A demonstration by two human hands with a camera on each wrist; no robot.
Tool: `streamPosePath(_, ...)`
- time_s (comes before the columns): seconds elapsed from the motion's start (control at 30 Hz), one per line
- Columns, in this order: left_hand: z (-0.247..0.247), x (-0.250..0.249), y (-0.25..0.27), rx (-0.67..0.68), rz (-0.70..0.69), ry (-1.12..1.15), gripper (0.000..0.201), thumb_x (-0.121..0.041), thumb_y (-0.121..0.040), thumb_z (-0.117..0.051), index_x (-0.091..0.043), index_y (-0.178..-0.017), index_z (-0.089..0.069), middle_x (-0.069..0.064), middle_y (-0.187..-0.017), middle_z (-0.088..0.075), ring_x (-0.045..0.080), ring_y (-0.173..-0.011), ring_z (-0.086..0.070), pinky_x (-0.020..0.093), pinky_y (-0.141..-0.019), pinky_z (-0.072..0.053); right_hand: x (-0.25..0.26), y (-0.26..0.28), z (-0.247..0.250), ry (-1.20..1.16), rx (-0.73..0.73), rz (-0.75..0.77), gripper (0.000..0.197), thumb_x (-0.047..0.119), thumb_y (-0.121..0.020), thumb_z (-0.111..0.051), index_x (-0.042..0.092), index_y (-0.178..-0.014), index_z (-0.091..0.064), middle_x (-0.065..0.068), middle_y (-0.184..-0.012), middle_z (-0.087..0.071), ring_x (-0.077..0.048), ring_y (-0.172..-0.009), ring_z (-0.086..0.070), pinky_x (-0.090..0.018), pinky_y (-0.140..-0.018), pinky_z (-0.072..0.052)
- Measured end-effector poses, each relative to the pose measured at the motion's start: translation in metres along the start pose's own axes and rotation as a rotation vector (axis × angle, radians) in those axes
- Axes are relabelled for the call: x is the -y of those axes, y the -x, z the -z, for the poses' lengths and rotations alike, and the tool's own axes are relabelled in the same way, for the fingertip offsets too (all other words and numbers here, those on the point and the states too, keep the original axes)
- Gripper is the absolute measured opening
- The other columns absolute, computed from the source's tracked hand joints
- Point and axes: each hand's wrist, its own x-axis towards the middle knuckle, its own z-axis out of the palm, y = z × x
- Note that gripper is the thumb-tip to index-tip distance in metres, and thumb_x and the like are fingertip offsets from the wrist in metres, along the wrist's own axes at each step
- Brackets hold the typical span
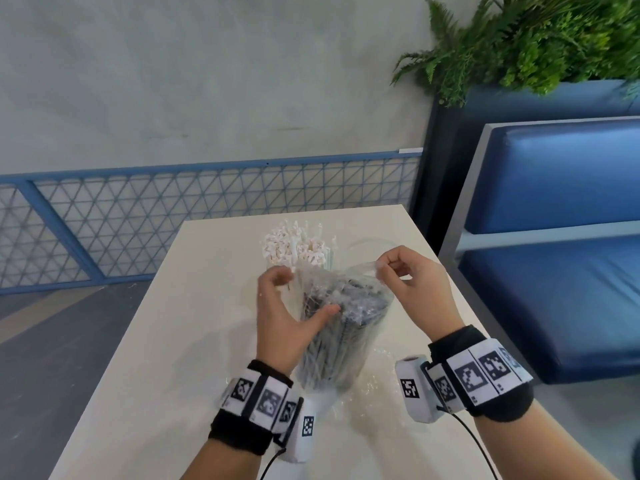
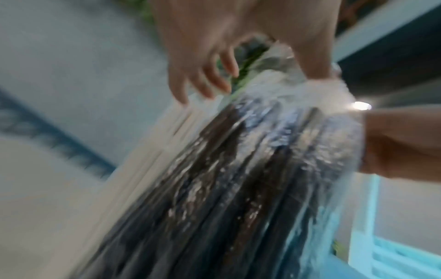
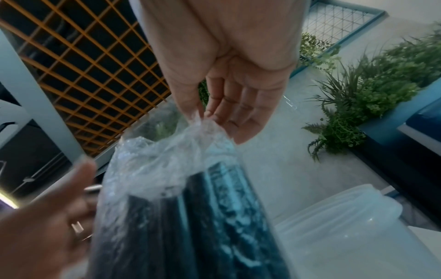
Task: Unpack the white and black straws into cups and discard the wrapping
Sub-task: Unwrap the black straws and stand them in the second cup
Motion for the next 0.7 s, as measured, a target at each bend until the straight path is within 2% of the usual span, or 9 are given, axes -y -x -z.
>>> streamPosePath(0.03, -0.001, -0.009, 0.004, -0.094, -0.177, -0.145, 0.055, -0.045, -0.063, -0.076, -0.035, -0.104, -0.041, -0.012, -0.108, -0.045, 0.009, -0.105, -0.043, 0.01, -0.095, -0.031, 0.001, 0.0, -0.001, 0.001, -0.003, 0.005, 0.013, 0.014, -0.085, -0.062, 0.019, -0.074, -0.062, 0.01, -0.07, -0.064, -0.001, -0.066, -0.056, -0.016, -0.063, -0.048)
streamPosePath(0.1, -0.005, -0.023, 0.008, -0.156, -0.519, -0.393, 0.032, -0.042, -0.075, -0.066, -0.03, -0.1, -0.05, -0.004, -0.106, -0.041, 0.014, -0.107, -0.035, 0.015, -0.097, -0.031, 0.001, -0.001, -0.002, 0.0, -0.006, 0.013, 0.011, 0.013, -0.085, -0.062, 0.017, -0.075, -0.063, 0.011, -0.07, -0.064, -0.001, -0.067, -0.056, -0.016, -0.063, -0.048)
streamPosePath(0.17, -0.01, -0.031, 0.005, -0.145, -0.763, -0.601, 0.019, -0.032, -0.08, -0.066, -0.034, -0.098, -0.059, -0.001, -0.107, -0.038, 0.022, -0.106, -0.033, 0.034, -0.093, -0.041, 0.002, -0.002, -0.003, -0.003, -0.008, 0.021, 0.015, 0.013, -0.086, -0.062, 0.022, -0.074, -0.061, 0.011, -0.07, -0.063, -0.002, -0.067, -0.057, -0.015, -0.062, -0.047)
streamPosePath(0.2, -0.011, -0.031, 0.001, -0.144, -0.828, -0.694, 0.019, -0.028, -0.079, -0.07, -0.036, -0.096, -0.064, 0.0, -0.108, -0.037, 0.024, -0.106, -0.032, 0.04, -0.091, -0.042, 0.002, -0.002, -0.003, -0.003, -0.007, 0.025, 0.018, 0.014, -0.086, -0.062, 0.025, -0.073, -0.059, 0.011, -0.069, -0.063, -0.002, -0.067, -0.057, -0.015, -0.062, -0.047)
streamPosePath(0.3, -0.008, -0.032, -0.012, -0.128, -0.842, -0.878, 0.022, -0.028, -0.071, -0.08, -0.038, -0.088, -0.071, 0.0, -0.111, -0.036, 0.025, -0.107, -0.033, 0.044, -0.095, -0.037, 0.003, -0.003, -0.001, -0.027, 0.01, 0.027, 0.016, 0.014, -0.088, -0.06, 0.026, -0.077, -0.059, 0.01, -0.076, -0.064, -0.002, -0.072, -0.058, -0.019, -0.065, -0.05)
streamPosePath(0.4, -0.002, -0.035, -0.019, -0.089, -0.814, -0.936, 0.018, -0.024, -0.069, -0.08, -0.031, -0.08, -0.069, 0.0, -0.11, -0.036, 0.025, -0.106, -0.034, 0.041, -0.097, -0.034, 0.004, -0.002, 0.001, -0.113, 0.099, 0.069, 0.01, 0.022, -0.087, -0.06, 0.028, -0.095, -0.058, 0.007, -0.098, -0.062, -0.001, -0.091, -0.058, -0.016, -0.078, -0.048)
streamPosePath(0.5, 0.001, -0.037, -0.025, -0.055, -0.807, -0.931, 0.01, -0.023, -0.075, -0.074, -0.026, -0.076, -0.064, -0.001, -0.108, -0.037, 0.024, -0.103, -0.036, 0.038, -0.095, -0.033, 0.006, -0.006, 0.001, -0.001, 0.174, 0.222, 0.04, 0.036, -0.077, -0.069, 0.029, -0.113, -0.052, 0.007, -0.115, -0.054, -0.001, -0.105, -0.052, -0.007, -0.089, -0.039)
streamPosePath(0.57, 0.001, -0.039, -0.028, -0.035, -0.812, -0.933, 0.007, -0.024, -0.078, -0.069, -0.024, -0.075, -0.063, -0.002, -0.108, -0.038, 0.023, -0.103, -0.036, 0.037, -0.094, -0.032, 0.01, -0.015, -0.002, 0.073, 0.188, 0.31, 0.045, 0.027, -0.073, -0.076, 0.019, -0.113, -0.057, 0.006, -0.111, -0.057, -0.001, -0.1, -0.053, -0.007, -0.089, -0.038)
streamPosePath(0.7, 0.004, -0.04, -0.032, -0.027, -0.803, -0.931, 0.007, -0.023, -0.081, -0.061, -0.023, -0.074, -0.063, -0.004, -0.108, -0.039, 0.022, -0.103, -0.038, 0.034, -0.092, -0.03, 0.014, -0.033, -0.01, 0.133, 0.183, 0.334, 0.006, 0.011, -0.078, -0.071, 0.012, -0.083, -0.067, 0.008, -0.08, -0.066, -0.004, -0.08, -0.059, -0.017, -0.078, -0.046)
